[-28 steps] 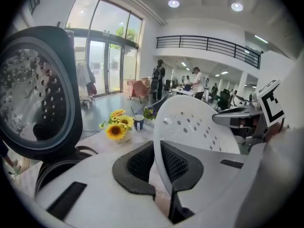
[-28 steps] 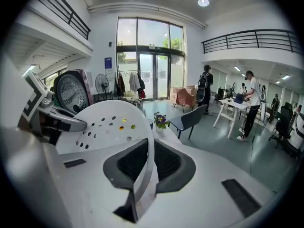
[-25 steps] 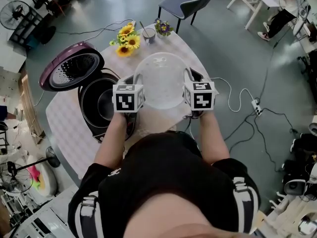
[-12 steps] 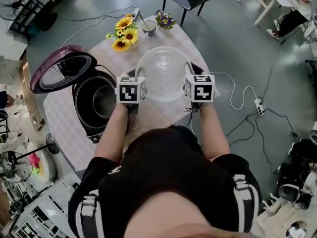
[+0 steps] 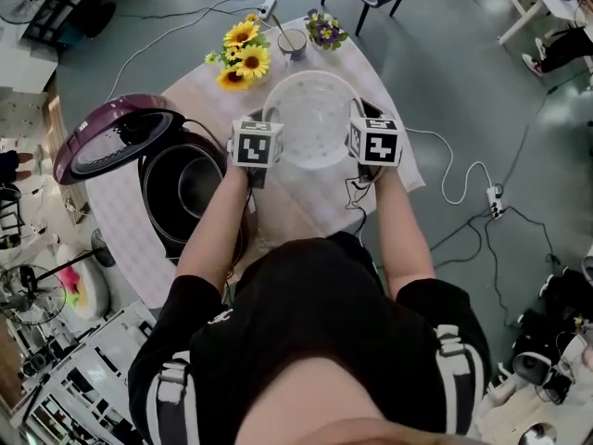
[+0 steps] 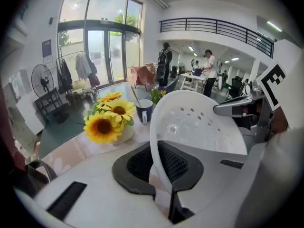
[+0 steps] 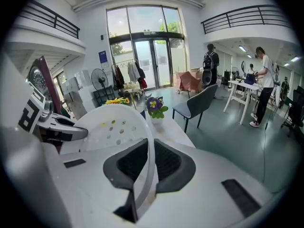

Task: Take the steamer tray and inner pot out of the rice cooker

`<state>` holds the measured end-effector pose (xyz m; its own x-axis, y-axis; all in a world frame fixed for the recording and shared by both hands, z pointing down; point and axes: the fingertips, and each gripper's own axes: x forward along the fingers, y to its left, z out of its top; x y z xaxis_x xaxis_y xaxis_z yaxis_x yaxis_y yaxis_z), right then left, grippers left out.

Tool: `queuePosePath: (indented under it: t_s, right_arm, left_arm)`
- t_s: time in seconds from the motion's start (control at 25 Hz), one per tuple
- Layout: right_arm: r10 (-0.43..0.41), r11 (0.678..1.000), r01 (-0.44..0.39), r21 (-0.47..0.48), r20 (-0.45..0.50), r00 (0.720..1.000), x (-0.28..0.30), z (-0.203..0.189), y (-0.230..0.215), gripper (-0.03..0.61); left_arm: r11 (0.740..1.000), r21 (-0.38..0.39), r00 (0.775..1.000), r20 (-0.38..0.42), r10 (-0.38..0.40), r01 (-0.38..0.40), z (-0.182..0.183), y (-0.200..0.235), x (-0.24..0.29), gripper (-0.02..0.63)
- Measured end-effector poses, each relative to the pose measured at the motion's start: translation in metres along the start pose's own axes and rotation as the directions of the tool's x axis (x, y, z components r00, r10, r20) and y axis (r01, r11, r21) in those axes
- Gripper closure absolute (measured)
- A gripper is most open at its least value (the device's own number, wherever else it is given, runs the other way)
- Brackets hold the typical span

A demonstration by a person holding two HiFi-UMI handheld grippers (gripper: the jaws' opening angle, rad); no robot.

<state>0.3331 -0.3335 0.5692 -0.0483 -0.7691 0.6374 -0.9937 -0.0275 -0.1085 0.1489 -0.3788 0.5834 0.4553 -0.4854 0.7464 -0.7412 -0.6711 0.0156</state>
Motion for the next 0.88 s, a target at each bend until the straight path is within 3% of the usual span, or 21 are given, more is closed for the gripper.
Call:
queuePosePath:
  t_s: [0.52, 0.88]
  right_arm:
    - [0.01, 0.999, -0.008, 0.044, -0.038, 0.999, 0.09, -0.017, -0.018, 0.538]
    - [-0.002, 0.998, 0.01, 0.067, -0.125, 0.992, 0.117, -0.05, -0.029, 0.538]
  left_arm:
    - [0.997, 0.037, 0.992, -0.103, -0.071, 0.075, -0.015, 0.028, 0.09, 0.578]
    - [0.993, 0.096, 0.978, -0.203, -0.051, 0.072, -0.04, 0.023, 0.123, 0.578]
